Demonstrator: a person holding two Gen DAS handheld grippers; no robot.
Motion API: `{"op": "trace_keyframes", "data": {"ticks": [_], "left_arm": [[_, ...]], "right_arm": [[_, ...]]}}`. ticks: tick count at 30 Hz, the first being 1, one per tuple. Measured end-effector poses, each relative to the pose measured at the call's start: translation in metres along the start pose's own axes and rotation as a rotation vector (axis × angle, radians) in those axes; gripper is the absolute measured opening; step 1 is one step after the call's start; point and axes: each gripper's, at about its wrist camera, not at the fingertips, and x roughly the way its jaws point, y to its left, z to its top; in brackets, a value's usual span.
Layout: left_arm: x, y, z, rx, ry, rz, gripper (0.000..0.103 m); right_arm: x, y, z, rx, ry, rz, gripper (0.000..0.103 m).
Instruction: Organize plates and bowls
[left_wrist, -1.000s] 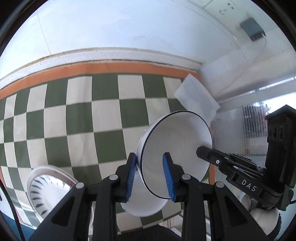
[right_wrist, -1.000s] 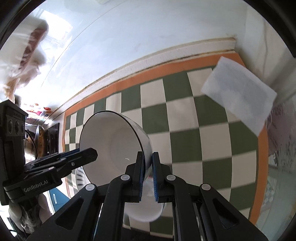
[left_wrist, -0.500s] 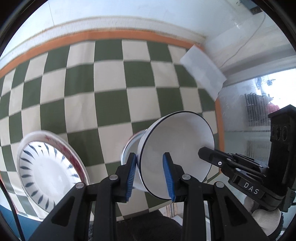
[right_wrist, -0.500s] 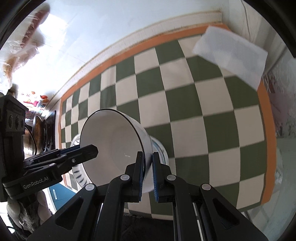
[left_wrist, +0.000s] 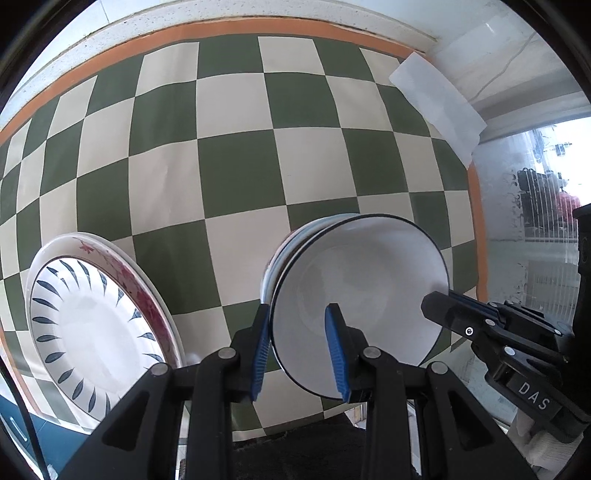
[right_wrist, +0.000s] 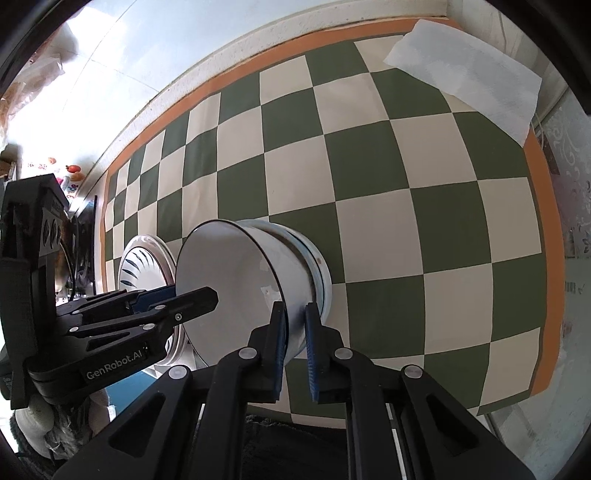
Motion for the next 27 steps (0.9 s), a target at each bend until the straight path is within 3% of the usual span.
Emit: {"op": "trace_keyframes", "data": {"ticks": [13,27], "left_arm": [[-0.001,-0.012,-0.004,0.036,-0.027,0.082,0.027],[-0.005,-0.01,-0.01,0.025,-0.042,0.056,0.028]], "right_arm": [[0.005,0.013,0.004,-0.067,0.011,-0.086,0.012],[0.009,0.011,-0.002,-0.056,-0.003,-0.087,0.011]]}}
